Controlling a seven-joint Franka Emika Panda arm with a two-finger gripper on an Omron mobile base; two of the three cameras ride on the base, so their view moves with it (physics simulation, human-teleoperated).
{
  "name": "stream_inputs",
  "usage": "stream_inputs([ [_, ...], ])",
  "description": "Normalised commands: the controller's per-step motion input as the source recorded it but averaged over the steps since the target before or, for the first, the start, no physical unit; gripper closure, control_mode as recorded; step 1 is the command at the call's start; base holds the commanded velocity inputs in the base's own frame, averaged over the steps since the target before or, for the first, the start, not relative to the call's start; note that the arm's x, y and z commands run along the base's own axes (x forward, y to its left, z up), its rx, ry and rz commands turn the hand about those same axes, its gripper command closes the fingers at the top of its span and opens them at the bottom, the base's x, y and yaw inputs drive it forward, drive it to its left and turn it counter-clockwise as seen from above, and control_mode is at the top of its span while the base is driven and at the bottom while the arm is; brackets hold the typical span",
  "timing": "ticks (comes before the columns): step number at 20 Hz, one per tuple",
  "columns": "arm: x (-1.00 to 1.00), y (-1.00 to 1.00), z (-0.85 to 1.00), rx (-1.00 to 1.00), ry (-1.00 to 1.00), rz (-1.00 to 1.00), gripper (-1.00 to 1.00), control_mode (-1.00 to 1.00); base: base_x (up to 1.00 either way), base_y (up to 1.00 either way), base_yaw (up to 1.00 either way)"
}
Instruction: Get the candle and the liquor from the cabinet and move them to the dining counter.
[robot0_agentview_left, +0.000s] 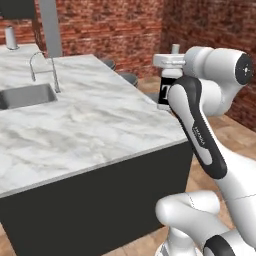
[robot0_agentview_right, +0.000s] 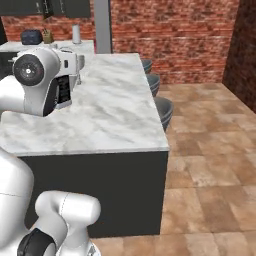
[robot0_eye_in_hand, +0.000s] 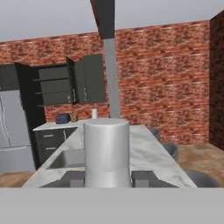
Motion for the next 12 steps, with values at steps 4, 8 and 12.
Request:
stream_inputs([
  [4,0.0,0.0,0.0,0.0,0.0,0.0,1.0,1.0,0.87,-1.0,0.21],
  [8,0.0,0.0,0.0,0.0,0.0,0.0,1.0,1.0,0.79,-1.0,0.25],
  [12,0.0,0.0,0.0,0.0,0.0,0.0,1.0,1.0,0.46,-1.0,0.47],
])
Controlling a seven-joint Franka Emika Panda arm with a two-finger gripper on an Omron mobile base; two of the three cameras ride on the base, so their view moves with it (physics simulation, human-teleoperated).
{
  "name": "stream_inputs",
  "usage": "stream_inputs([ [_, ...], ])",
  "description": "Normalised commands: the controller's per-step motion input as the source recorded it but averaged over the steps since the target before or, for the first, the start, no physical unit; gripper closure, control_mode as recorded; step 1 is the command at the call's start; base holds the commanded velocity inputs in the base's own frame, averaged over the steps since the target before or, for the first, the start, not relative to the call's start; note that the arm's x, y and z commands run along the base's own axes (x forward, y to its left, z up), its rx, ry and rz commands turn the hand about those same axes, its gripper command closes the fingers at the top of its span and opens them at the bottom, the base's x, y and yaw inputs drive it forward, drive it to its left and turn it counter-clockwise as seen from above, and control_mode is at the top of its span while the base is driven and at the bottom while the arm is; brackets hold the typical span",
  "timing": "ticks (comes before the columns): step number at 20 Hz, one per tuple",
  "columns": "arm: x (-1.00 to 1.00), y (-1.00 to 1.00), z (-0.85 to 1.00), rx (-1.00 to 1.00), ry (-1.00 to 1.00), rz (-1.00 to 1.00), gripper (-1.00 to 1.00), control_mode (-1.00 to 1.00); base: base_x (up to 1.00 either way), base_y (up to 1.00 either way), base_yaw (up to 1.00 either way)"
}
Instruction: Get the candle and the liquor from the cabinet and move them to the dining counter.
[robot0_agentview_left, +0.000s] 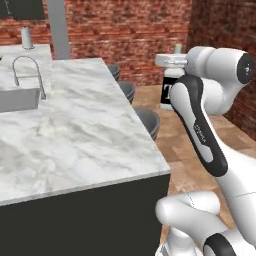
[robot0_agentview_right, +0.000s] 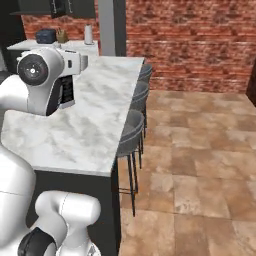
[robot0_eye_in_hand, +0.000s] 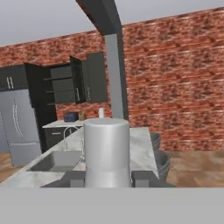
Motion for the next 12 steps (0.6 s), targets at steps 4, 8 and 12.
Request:
stream_inputs([
  [4,0.0,0.0,0.0,0.0,0.0,0.0,1.0,1.0,0.11,-0.87,0.69],
  [8,0.0,0.0,0.0,0.0,0.0,0.0,1.0,1.0,0.03,-0.56,0.8],
  [12,0.0,0.0,0.0,0.0,0.0,0.0,1.0,1.0,0.04,-0.46,0.82],
])
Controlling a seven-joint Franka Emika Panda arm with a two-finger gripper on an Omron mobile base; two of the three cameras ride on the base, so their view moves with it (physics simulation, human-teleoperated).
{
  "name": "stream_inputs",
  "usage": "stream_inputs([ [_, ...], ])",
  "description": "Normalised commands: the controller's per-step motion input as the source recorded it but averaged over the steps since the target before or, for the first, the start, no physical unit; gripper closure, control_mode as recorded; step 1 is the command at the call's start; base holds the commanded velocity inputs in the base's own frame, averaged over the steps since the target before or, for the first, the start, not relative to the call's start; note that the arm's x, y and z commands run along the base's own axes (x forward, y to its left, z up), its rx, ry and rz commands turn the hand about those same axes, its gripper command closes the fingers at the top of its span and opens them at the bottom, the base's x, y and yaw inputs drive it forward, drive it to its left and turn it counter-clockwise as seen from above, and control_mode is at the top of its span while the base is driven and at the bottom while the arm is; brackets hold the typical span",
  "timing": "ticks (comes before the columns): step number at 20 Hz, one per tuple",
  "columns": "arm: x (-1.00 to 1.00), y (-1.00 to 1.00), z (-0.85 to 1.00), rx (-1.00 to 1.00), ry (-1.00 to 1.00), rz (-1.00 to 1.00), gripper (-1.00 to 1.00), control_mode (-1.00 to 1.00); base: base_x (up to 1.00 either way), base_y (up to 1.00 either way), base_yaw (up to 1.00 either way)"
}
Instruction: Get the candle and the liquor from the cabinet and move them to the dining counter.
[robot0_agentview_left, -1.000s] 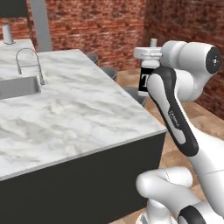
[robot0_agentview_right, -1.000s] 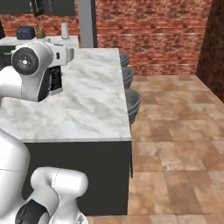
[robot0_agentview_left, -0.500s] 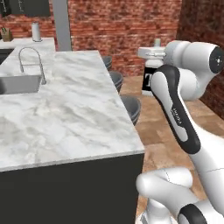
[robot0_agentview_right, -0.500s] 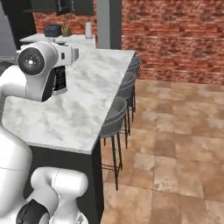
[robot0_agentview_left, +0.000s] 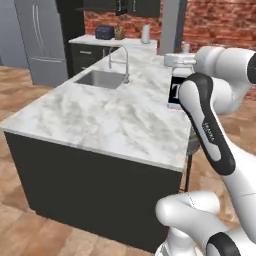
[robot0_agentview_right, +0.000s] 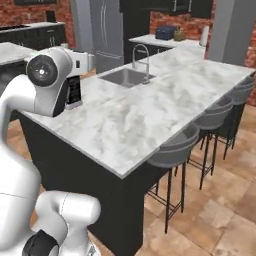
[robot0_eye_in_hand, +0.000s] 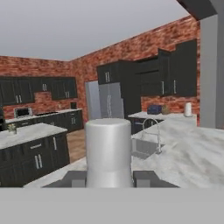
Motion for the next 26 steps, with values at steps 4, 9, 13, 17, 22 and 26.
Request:
stream_inputs([
  [4,0.0,0.0,0.0,0.0,0.0,0.0,1.0,1.0,0.13,-0.69,0.74],
  [9,0.0,0.0,0.0,0.0,0.0,0.0,1.0,1.0,0.35,-0.99,0.56],
  [13,0.0,0.0,0.0,0.0,0.0,0.0,1.0,1.0,0.45,-1.0,0.48],
  [17,0.0,0.0,0.0,0.0,0.0,0.0,1.0,1.0,0.44,-1.0,0.45],
  [22,0.0,0.0,0.0,0.0,0.0,0.0,1.0,1.0,0.24,-1.0,0.36],
  [26,0.0,0.0,0.0,0.0,0.0,0.0,1.0,1.0,-0.43,-1.0,-0.06],
])
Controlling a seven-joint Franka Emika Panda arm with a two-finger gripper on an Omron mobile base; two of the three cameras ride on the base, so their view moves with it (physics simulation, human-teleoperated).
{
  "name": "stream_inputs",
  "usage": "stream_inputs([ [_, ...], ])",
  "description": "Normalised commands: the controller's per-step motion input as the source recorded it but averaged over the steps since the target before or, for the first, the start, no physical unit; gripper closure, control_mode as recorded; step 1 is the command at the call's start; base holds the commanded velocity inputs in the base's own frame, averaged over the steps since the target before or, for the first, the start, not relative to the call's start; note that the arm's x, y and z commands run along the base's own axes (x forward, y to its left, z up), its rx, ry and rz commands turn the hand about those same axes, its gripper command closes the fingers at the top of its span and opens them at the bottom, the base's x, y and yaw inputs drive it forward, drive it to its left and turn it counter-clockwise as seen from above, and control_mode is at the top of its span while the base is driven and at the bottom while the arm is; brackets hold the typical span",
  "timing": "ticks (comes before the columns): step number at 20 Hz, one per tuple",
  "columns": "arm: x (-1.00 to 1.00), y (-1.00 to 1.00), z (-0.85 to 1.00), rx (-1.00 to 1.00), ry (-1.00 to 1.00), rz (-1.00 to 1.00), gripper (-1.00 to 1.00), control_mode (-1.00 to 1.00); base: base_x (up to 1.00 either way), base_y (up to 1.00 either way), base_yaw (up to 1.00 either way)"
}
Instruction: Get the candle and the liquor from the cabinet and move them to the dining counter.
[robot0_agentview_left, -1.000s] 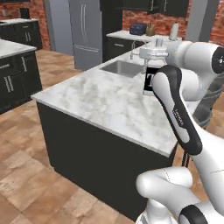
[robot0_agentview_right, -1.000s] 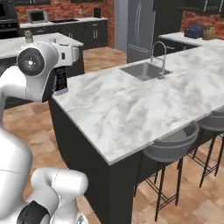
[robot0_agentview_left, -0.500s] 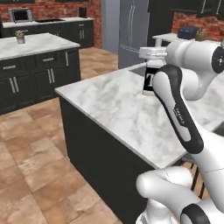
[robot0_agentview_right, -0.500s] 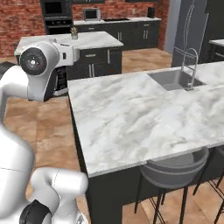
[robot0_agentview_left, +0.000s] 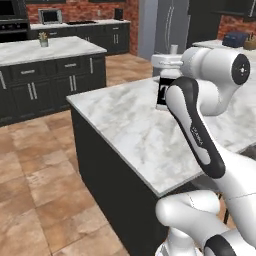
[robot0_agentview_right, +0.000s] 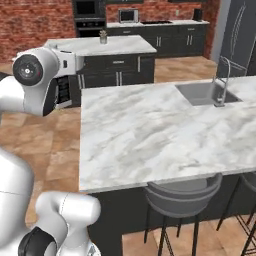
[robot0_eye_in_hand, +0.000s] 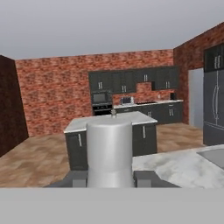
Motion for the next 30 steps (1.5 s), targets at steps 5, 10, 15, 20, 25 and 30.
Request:
stream_inputs([
  [5,0.0,0.0,0.0,0.0,0.0,0.0,1.0,1.0,-0.97,-1.0,0.1],
  [10,0.0,0.0,0.0,0.0,0.0,0.0,1.0,1.0,-0.37,-1.0,0.4],
  [15,0.0,0.0,0.0,0.0,0.0,0.0,1.0,1.0,0.0,-1.0,0.54],
  [20,0.0,0.0,0.0,0.0,0.0,0.0,1.0,1.0,0.05,-1.0,0.27],
  [25,0.0,0.0,0.0,0.0,0.0,0.0,1.0,1.0,0.0,-0.98,0.1],
  [30,0.0,0.0,0.0,0.0,0.0,0.0,1.0,1.0,0.0,-0.31,0.0],
])
